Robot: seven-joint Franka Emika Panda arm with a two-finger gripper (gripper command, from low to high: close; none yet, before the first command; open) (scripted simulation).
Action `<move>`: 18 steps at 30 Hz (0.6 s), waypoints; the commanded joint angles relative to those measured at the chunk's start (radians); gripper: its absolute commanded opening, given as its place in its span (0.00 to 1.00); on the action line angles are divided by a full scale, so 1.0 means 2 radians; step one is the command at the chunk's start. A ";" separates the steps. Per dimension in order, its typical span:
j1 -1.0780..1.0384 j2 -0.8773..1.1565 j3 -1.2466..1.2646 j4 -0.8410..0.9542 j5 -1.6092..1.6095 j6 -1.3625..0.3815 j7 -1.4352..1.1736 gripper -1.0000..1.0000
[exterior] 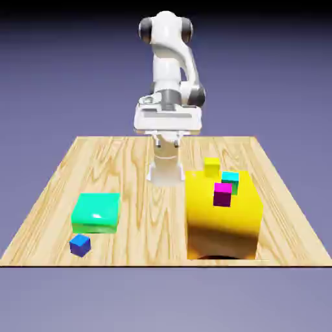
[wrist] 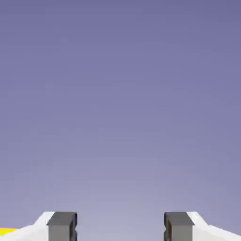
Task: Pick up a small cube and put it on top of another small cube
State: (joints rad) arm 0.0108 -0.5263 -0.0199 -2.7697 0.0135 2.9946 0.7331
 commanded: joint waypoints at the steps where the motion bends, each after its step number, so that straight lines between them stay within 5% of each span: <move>1: 0.000 0.018 -0.008 0.017 0.006 -0.018 -0.003 0.50; 18: -0.009 0.326 -0.148 0.301 0.101 -0.317 -0.059 0.50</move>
State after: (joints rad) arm -0.0085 0.1260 -0.3162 -2.1681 0.2152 2.3615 0.6154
